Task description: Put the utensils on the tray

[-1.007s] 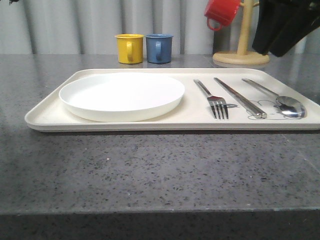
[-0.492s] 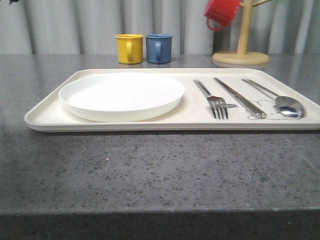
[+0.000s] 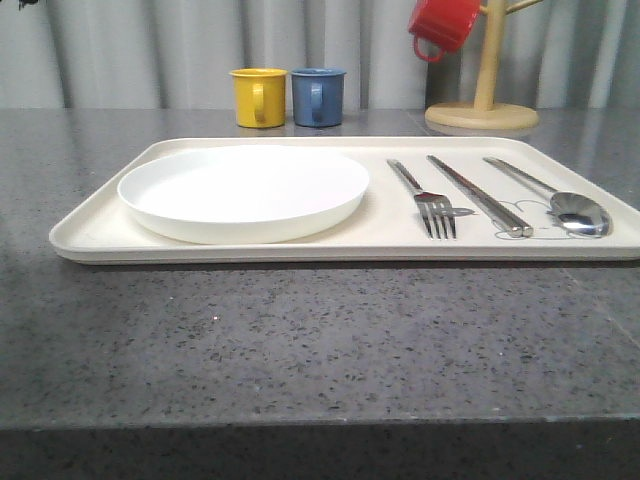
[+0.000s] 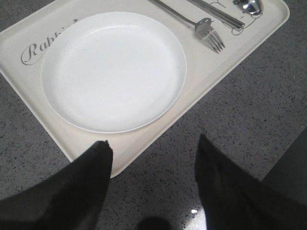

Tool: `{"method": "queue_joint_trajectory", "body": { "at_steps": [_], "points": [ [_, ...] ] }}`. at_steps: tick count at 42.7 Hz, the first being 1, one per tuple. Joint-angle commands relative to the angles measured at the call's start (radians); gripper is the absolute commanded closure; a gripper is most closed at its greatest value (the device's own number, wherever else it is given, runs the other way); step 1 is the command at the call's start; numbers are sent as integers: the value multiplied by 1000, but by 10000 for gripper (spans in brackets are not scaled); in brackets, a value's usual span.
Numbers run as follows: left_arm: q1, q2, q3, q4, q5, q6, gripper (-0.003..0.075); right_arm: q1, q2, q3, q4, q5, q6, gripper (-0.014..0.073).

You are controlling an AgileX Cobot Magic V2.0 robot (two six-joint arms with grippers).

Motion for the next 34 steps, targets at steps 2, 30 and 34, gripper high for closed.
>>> {"method": "queue_joint_trajectory", "body": {
  "at_steps": [2,30,34],
  "points": [
    [-6,-10,-26,-8,-65,-12,331,-1,-24,-18,4,-64,2,274],
    [-6,-10,-26,-12,-65,-12,332,-1,-25,-18,-22,-87,19,666],
    [-6,-10,-26,-12,-65,-12,354,-1,-25,-18,-22,-94,31,660]
  ]
}}
